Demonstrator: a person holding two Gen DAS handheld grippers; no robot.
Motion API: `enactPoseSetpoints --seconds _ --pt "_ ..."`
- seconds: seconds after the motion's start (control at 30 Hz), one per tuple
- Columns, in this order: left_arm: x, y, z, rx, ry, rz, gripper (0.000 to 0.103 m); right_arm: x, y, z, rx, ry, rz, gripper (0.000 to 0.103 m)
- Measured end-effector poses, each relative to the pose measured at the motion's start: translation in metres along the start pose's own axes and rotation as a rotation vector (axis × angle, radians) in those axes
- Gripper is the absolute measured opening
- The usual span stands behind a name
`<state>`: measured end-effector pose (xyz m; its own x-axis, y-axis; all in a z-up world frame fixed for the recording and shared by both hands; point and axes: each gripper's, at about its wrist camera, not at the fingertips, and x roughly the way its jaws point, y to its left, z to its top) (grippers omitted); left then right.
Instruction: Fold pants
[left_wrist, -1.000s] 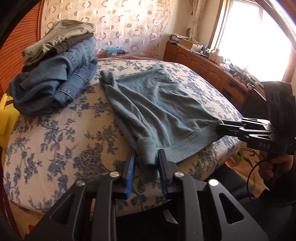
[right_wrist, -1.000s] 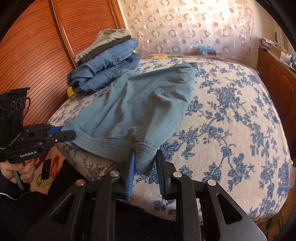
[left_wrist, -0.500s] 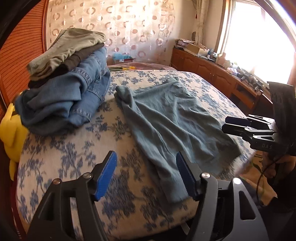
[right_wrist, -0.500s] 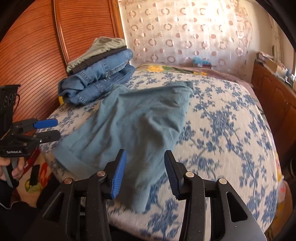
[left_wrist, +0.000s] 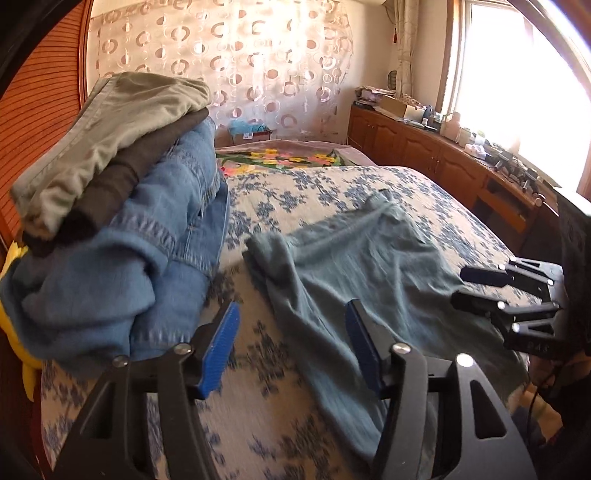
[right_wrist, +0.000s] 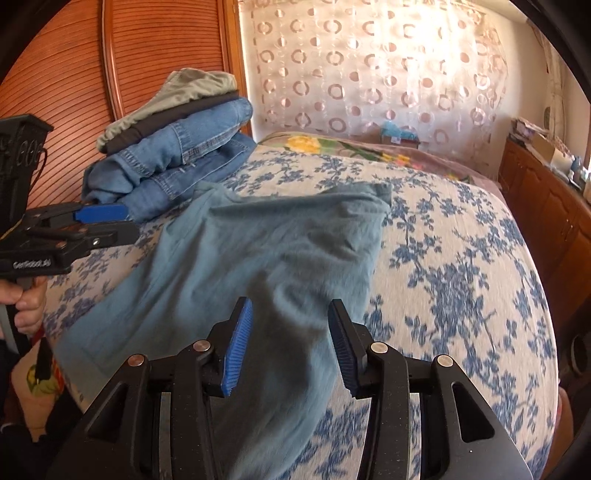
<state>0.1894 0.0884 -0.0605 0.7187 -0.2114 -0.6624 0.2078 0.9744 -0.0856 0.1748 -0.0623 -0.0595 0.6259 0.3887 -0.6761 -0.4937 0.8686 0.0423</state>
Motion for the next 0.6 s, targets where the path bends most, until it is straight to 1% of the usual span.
enactPoseSetpoints --seconds 0.07,0.17,0.3,0.47,0.6 --pt "0.005 0.000 0.004 0.003 0.001 -0.016 0.043 0.005 0.000 -0.001 0.000 0.004 -0.002 0.043" --pt "0.016 0.001 0.011 0.004 0.025 -0.024 0.038 0.011 0.001 -0.003 0.000 0.019 0.002 0.043" --pt "0.031 0.005 0.020 -0.005 0.056 -0.008 0.036 0.009 0.000 -0.005 0.005 0.008 0.004 0.043" --pt "0.044 0.009 0.034 -0.013 0.083 0.036 0.036 0.009 -0.001 -0.006 0.020 -0.006 -0.011 0.043" --pt "0.053 0.010 0.040 -0.024 0.099 0.044 0.035 0.007 0.002 -0.007 0.000 -0.019 -0.017 0.043"
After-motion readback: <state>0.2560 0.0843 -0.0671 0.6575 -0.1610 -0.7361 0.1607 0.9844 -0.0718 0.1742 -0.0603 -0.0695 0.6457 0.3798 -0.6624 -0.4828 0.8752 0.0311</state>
